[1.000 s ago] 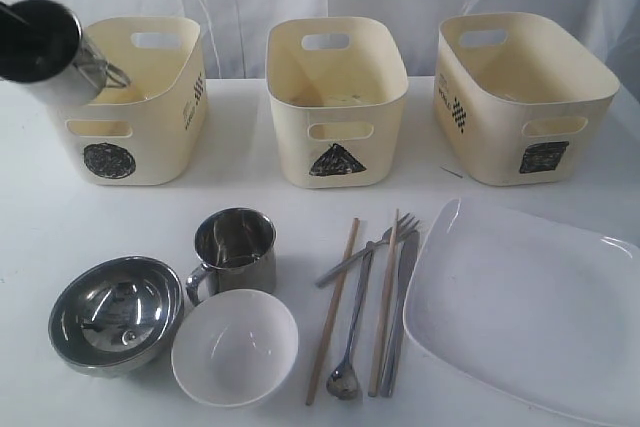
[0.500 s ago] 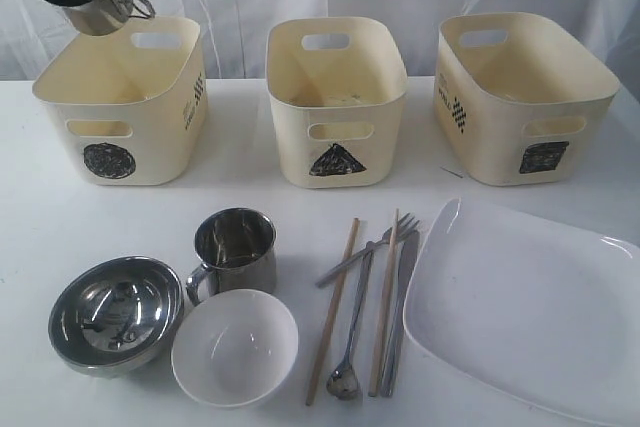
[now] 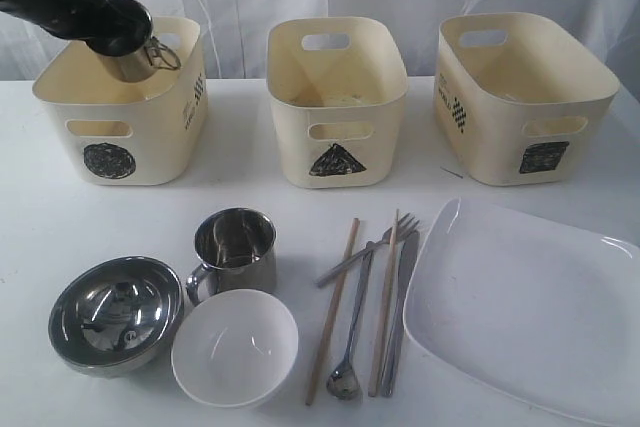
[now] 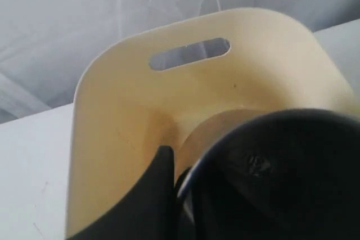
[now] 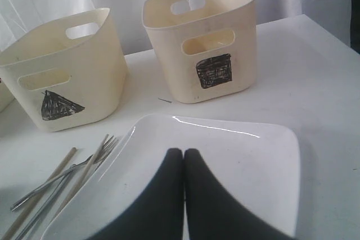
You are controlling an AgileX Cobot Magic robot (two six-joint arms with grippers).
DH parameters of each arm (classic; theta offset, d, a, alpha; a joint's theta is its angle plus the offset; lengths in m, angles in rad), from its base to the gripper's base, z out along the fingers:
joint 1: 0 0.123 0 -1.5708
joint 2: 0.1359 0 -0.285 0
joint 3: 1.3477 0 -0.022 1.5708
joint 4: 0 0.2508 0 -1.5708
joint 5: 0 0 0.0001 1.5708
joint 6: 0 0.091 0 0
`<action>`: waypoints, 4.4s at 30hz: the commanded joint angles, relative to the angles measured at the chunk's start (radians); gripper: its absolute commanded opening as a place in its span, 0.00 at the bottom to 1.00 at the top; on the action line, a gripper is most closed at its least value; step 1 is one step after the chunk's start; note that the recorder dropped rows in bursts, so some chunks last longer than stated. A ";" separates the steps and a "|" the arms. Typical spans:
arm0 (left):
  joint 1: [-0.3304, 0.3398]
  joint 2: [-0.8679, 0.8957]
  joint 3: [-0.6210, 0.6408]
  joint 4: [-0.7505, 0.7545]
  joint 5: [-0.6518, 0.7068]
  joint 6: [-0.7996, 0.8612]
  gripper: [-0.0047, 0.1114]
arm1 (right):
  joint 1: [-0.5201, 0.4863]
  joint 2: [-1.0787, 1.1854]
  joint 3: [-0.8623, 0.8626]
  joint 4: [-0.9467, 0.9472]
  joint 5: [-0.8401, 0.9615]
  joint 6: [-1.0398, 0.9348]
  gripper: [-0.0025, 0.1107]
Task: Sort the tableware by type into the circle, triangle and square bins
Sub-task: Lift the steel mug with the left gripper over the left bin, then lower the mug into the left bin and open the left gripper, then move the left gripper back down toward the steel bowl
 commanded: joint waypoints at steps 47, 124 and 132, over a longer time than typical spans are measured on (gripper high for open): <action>0.028 0.152 -0.025 -0.009 -0.033 -0.050 0.04 | 0.003 -0.004 0.005 -0.003 -0.009 0.002 0.02; -0.015 -0.861 0.994 -0.329 0.356 0.052 0.47 | 0.003 -0.004 0.005 -0.003 -0.009 0.002 0.02; -0.015 -0.814 1.002 -0.384 0.344 0.108 0.55 | 0.003 -0.004 0.005 -0.003 -0.009 0.002 0.02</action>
